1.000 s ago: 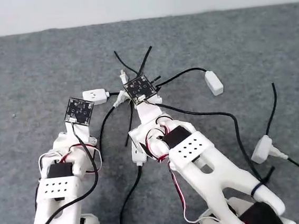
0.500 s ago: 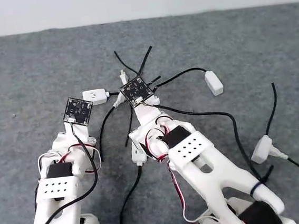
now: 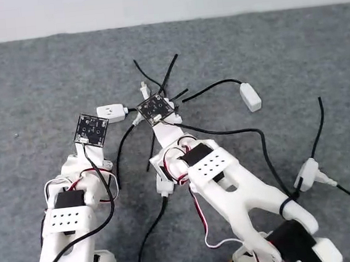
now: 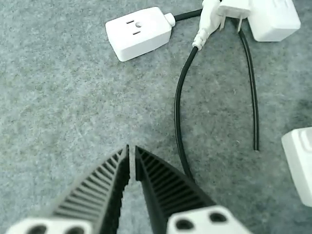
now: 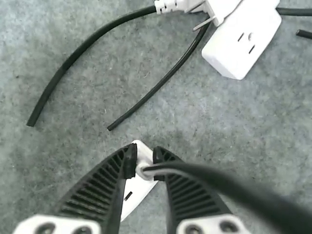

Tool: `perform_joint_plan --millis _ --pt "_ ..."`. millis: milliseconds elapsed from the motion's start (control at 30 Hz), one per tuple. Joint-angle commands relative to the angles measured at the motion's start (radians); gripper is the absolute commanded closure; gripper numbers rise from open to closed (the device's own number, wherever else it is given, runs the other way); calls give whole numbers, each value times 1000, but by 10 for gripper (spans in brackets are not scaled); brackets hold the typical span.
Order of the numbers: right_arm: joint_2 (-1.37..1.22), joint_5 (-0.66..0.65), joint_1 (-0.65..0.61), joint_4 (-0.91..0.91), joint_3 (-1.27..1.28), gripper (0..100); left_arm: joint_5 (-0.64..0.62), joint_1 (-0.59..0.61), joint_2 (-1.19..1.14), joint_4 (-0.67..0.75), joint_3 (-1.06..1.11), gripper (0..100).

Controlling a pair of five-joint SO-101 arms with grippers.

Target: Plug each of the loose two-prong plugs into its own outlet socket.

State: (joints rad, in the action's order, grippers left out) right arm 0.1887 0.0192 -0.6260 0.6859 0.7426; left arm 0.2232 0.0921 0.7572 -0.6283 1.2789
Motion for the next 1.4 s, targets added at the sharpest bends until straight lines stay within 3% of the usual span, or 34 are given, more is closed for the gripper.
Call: perform_joint_plan --millis 0,200,367,567,667,767,933,1100,1367 --pt "12 8 -58 88 -44 898 -6 8 23 25 -10 987" --pt "51 121 -170 140 -71 705 -6 32 29 26 -13 987" --pt "47 190 -191 137 -69 702 -12 100 29 95 -13 987" --pt "-105 181 -185 93 -80 704 -14 110 29 95 -18 987" --pt "-180 126 -185 133 -155 777 -14 110 29 95 -18 987" --pt "-223 100 -180 180 -207 968 -14 110 29 95 -18 987" --pt "-177 68 -47 262 -218 992 -12 110 29 95 -18 987" --pt "90 32 147 417 -216 990 -12 109 29 95 -16 987" --pt "392 -166 676 536 -126 987 -14 103 21 95 -15 987"
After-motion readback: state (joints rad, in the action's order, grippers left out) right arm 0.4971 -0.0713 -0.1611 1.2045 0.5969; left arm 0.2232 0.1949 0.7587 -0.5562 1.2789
